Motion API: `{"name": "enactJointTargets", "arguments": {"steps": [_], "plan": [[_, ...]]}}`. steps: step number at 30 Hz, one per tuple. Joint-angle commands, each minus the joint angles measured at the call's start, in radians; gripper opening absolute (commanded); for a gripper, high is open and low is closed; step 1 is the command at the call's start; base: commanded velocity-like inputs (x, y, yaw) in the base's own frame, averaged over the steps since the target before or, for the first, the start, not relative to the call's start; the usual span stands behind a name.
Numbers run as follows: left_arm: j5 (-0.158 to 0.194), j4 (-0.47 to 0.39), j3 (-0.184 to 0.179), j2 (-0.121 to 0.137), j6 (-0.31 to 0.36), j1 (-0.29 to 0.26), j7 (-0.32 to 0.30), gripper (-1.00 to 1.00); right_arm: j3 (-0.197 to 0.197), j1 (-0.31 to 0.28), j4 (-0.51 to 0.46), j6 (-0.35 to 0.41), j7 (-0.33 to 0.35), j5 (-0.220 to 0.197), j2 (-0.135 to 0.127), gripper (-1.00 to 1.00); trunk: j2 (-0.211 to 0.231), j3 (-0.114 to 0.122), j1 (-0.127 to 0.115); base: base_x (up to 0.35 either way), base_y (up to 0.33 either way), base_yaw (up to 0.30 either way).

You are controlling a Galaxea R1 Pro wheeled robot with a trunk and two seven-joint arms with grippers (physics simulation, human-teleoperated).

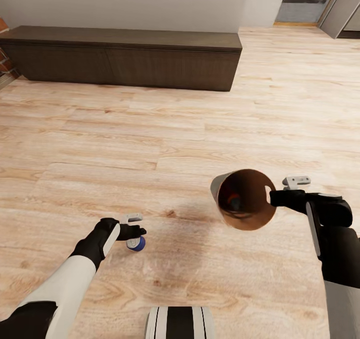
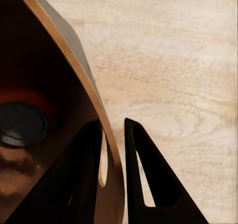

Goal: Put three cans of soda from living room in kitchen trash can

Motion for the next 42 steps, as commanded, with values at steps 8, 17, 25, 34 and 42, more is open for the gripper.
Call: {"name": "enactJointTargets", "arguments": {"steps": [8,17,25,34,42], "plan": [[-0.002,0.001,0.000,0.000,0.006,0.002,0.000,1.00,0.002,-0.082,-0.003,0.005,0.007,-0.027,-0.027,-1.00,0.000,0.000,0.000,0.000,0.000,0.000],[-0.001,-0.005,0.000,0.000,0.019,0.002,0.000,1.00,0.037,-0.092,-0.003,0.005,0.006,-0.026,-0.026,-1.00,-0.002,-0.031,0.003,0.000,0.000,0.000],[0.003,-0.008,0.000,0.000,0.025,0.002,0.000,1.00,0.045,-0.091,-0.003,0.005,0.005,-0.026,-0.027,-1.00,-0.002,-0.031,0.003,0.000,0.000,0.000],[0.002,-0.007,0.000,0.000,0.026,0.002,0.000,1.00,0.046,-0.091,-0.003,0.005,0.005,-0.026,-0.027,-1.00,-0.003,-0.054,0.006,0.000,0.000,0.000],[0.003,-0.008,0.000,0.000,0.027,0.001,-0.001,-1.00,0.046,-0.089,-0.003,0.005,0.005,-0.026,-0.027,-1.00,-0.003,-0.054,0.006,0.000,0.000,0.000]]}}
